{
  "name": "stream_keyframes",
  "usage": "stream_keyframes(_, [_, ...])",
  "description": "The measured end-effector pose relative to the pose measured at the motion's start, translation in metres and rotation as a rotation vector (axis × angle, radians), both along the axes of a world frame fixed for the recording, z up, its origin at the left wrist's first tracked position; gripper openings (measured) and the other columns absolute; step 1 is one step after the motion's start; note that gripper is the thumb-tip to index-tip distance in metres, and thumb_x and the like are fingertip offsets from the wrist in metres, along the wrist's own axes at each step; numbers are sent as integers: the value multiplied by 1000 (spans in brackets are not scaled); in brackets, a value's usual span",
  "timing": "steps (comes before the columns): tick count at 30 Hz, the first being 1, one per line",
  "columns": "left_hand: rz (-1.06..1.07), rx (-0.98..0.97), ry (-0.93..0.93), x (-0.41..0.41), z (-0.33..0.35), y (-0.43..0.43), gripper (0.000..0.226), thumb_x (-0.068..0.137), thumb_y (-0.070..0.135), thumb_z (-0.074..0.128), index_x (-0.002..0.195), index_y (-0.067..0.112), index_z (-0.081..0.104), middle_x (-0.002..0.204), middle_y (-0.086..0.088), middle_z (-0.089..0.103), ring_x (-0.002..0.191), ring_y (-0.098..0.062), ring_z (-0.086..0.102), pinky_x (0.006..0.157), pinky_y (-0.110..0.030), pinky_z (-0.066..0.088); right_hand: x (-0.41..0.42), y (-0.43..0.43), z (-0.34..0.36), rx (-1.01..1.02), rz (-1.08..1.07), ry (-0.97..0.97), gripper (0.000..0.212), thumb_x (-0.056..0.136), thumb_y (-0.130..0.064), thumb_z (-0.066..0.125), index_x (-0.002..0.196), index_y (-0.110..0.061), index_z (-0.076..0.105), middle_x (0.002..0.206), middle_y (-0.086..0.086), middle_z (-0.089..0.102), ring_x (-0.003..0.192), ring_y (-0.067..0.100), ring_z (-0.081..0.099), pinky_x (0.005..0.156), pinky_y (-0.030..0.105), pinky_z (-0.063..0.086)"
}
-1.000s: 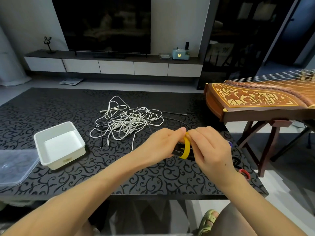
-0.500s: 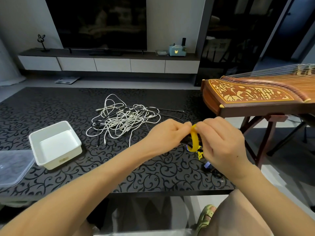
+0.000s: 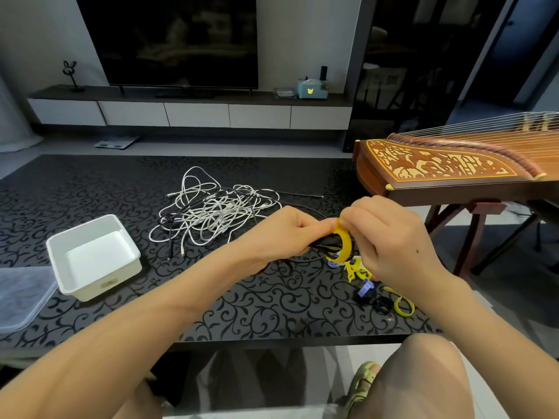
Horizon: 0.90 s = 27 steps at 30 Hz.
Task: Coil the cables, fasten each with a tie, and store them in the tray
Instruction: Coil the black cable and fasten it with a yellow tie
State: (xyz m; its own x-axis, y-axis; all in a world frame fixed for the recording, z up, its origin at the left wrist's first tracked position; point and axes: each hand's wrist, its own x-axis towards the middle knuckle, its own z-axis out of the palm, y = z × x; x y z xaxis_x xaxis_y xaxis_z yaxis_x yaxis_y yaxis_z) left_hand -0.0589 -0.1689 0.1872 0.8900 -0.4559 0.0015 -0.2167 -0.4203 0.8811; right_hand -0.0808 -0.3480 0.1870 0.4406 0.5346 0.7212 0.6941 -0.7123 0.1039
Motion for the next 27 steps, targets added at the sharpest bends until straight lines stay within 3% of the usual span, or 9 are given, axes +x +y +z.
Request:
stream_keyframes(4, [-58,-64,125,0,2,-1,56,95,47,46,43,26,45,45,6,29,41,-10,21,42,-21,17,1,1,8,-29,-7,-33,9,84,2,59,79,5,66,72,17,61,58,34,55,45,39,46])
stream_keyframes(8, [-8,-49,67,0,4,-1,58,96,43,48,42,24,38,41,9,30,39,-8,22,40,-17,21,4,1,10,-52,-8,5,10,85,1,60,77,4,65,70,15,60,58,34,54,43,40,45])
stream_keyframes(11, [17,73,-62,-2,3,-3,51,99,43,39,53,19,39,45,9,35,42,-8,30,47,-20,28,9,-1,13,9,-7,128,20,91,-9,53,77,2,63,71,13,60,61,33,55,50,42,47])
stream_keyframes(14, [95,194,-117,-6,-3,-7,47,101,42,28,68,14,45,59,5,44,58,-13,43,63,-30,33,12,-1,14,76,-34,204,15,88,-8,57,78,-1,63,72,10,61,63,29,57,55,43,48])
stream_keyframes(17, [95,157,-47,-9,-9,-7,43,103,37,27,70,15,43,63,5,42,58,-12,38,60,-27,30,9,2,11,98,-56,183,16,89,-8,56,78,1,64,70,12,60,60,31,57,53,44,48])
stream_keyframes(20, [74,124,-41,-9,-12,-7,42,103,30,31,78,7,56,65,1,43,58,-13,37,59,-29,30,-1,5,2,117,-64,73,22,92,-10,53,77,2,65,69,13,59,59,30,56,51,41,46])
stream_keyframes(23, [178,235,-241,-8,-19,-10,36,102,28,36,77,9,55,69,-2,52,68,-21,48,66,-34,37,-13,11,-17,155,-48,-32,21,92,-8,55,77,2,67,68,12,60,59,27,57,53,36,46])
stream_keyframes(25, [275,309,-427,-13,-25,-13,31,101,31,37,92,14,61,77,0,62,78,-24,56,70,-36,41,-19,13,-31,242,-67,-48,21,91,-9,56,79,2,69,64,8,60,55,20,54,52,28,44])
stream_keyframes(27, [331,389,-610,-18,-34,-15,32,102,34,34,110,19,61,87,0,68,82,-23,60,71,-35,43,-25,16,-44,411,-67,53,23,92,-15,54,83,-1,69,62,4,61,53,12,55,51,24,45])
